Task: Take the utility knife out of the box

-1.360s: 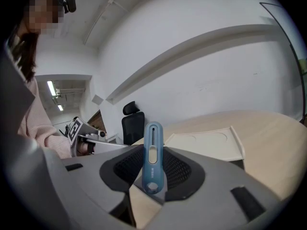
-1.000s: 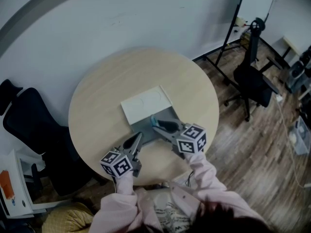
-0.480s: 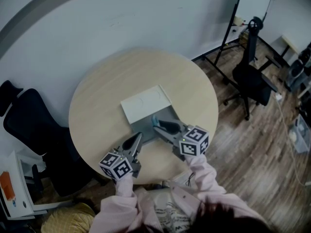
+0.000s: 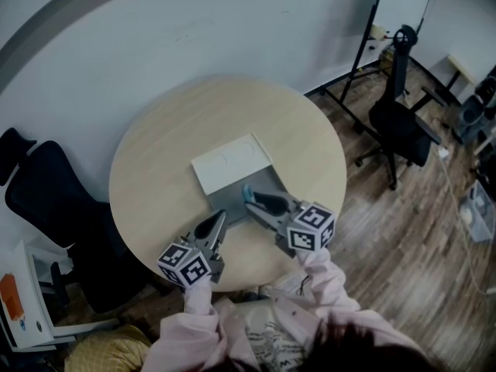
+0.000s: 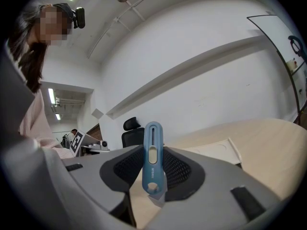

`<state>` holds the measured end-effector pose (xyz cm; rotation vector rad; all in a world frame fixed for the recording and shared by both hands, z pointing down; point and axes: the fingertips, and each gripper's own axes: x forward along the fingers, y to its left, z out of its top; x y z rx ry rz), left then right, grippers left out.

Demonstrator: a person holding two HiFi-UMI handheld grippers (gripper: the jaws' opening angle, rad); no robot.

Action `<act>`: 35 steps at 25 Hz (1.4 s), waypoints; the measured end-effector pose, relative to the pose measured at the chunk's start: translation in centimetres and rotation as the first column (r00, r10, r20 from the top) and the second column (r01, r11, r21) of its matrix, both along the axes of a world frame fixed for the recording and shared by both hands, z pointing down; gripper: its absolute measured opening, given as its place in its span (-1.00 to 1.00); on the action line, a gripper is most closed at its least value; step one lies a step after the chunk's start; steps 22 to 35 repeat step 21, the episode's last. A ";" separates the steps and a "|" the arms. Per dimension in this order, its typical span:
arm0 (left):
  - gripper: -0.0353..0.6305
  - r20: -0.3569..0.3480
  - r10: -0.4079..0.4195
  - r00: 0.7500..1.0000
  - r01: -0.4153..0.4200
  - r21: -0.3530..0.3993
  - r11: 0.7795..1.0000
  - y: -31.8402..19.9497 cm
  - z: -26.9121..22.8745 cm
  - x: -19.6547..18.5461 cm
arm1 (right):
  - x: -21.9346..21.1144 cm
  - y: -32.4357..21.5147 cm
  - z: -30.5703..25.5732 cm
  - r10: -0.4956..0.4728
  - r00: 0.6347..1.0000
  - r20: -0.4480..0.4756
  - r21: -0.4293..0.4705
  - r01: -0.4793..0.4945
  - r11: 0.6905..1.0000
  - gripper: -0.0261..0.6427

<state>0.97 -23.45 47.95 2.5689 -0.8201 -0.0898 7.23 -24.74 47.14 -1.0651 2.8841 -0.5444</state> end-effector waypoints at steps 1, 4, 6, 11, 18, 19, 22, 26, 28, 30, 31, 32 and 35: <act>-0.89 0.000 0.001 1.000 -0.001 0.000 1.000 0.0 0.0 0.0 | 0.0 0.1 0.0 -0.001 1.000 -0.001 -0.002 0.001 1.000 -0.50; -0.89 0.003 0.005 1.000 -0.005 -0.001 1.000 0.1 -0.1 0.2 | 0.0 0.2 0.0 -0.005 1.000 0.000 -0.008 0.005 1.000 -0.50; -0.89 0.005 0.007 1.000 -0.007 0.000 1.000 0.2 0.0 0.2 | 0.0 0.3 0.0 -0.006 1.000 0.000 -0.007 0.006 1.000 -0.50; -0.89 0.005 0.012 1.000 -0.012 -0.001 1.000 0.5 0.0 0.2 | 0.1 0.5 0.0 0.002 1.000 0.001 -0.005 -0.002 1.000 -0.50; -0.89 0.006 0.016 1.000 -0.016 0.005 1.000 0.8 0.0 0.1 | 0.0 0.8 0.0 0.004 1.000 0.000 -0.004 -0.004 1.000 -0.50; -0.89 0.006 0.017 1.000 -0.017 0.005 1.000 0.8 0.0 0.0 | 0.0 0.8 0.0 0.004 1.000 -0.001 -0.005 -0.004 1.000 -0.50; -0.89 0.003 0.018 1.000 -0.018 0.004 1.000 0.9 0.0 0.0 | -0.1 0.9 0.1 0.004 1.000 -0.002 -0.005 -0.004 1.000 -0.50; -0.89 0.003 0.018 1.000 -0.018 0.004 1.000 0.9 0.0 0.0 | -0.1 0.9 0.1 0.004 1.000 -0.002 -0.005 -0.004 1.000 -0.50; -0.89 0.003 0.018 1.000 -0.018 0.004 1.000 0.9 0.0 0.0 | -0.1 0.9 0.1 0.004 1.000 -0.002 -0.005 -0.004 1.000 -0.50; -0.89 0.003 0.018 1.000 -0.018 0.004 1.000 0.9 0.0 0.0 | -0.1 0.9 0.1 0.004 1.000 -0.002 -0.005 -0.004 1.000 -0.50; -0.89 0.003 0.018 1.000 -0.018 0.004 1.000 0.9 0.0 0.0 | -0.1 0.9 0.1 0.004 1.000 -0.002 -0.005 -0.004 1.000 -0.50; -0.89 0.003 0.018 1.000 -0.018 0.004 1.000 0.9 0.0 0.0 | -0.1 0.9 0.1 0.004 1.000 -0.002 -0.005 -0.004 1.000 -0.50; -0.89 0.003 0.018 1.000 -0.018 0.004 1.000 0.9 0.0 0.0 | -0.1 0.9 0.1 0.004 1.000 -0.002 -0.005 -0.004 1.000 -0.50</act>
